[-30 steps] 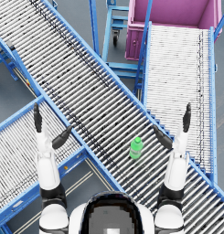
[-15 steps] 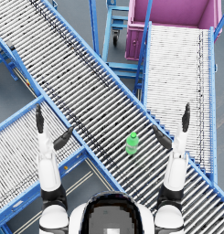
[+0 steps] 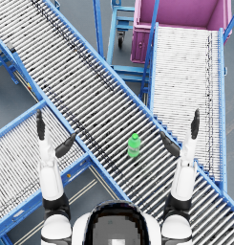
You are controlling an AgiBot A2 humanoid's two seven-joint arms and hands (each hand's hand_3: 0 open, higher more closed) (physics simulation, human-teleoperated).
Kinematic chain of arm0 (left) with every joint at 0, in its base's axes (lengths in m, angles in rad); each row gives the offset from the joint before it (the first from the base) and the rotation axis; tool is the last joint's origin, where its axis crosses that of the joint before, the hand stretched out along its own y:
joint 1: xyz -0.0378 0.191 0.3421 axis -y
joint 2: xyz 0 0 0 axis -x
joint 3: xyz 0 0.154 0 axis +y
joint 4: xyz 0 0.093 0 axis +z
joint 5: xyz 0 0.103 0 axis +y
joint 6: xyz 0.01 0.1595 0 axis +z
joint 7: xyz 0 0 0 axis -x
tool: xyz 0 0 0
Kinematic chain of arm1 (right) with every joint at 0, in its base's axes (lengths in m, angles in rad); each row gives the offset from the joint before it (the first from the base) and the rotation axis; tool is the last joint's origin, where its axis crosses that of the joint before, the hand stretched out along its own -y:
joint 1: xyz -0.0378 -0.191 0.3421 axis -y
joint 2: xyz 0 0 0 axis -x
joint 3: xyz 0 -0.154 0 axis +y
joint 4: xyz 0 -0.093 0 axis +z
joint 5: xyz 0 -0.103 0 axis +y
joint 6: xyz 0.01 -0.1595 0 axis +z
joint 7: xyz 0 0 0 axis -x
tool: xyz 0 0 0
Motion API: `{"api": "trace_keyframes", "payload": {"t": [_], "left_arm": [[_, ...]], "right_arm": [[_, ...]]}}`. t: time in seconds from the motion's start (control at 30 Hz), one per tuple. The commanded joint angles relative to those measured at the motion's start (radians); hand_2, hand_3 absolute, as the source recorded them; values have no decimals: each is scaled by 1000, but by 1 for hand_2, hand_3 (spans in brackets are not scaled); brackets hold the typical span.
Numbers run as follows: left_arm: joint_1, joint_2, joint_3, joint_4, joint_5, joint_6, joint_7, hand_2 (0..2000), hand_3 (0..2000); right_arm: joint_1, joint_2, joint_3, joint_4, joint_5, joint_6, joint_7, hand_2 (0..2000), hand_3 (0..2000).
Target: Pick up the oil and place it on the left assembly line, put the cola on the right, and keep Sprite still
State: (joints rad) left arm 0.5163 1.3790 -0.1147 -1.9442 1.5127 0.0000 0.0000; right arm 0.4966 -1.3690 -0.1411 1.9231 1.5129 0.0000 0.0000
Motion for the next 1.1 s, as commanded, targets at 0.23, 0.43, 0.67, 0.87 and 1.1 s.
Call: {"api": "trace_keyframes", "payload": {"t": [0.23,0.43,0.67,0.87,1.1], "left_arm": [[11,-2,-4,-12,0,0,0,0,0],[9,-1,-6,-16,0,0,0,0,0],[-3,2,0,-18,0,0,0,0,0],[12,0,10,-20,0,0,0,0,0],[2,3,3,-24,0,0,0,0,0]], "right_arm": [[5,1,-3,6,0,0,0,0,0],[-1,-1,2,-2,0,0,0,0,0],[13,2,-17,-3,0,0,0,0,0],[0,-2,-16,-5,0,0,0,0,0],[-2,-2,-14,-3,0,0,0,0,0]]}}
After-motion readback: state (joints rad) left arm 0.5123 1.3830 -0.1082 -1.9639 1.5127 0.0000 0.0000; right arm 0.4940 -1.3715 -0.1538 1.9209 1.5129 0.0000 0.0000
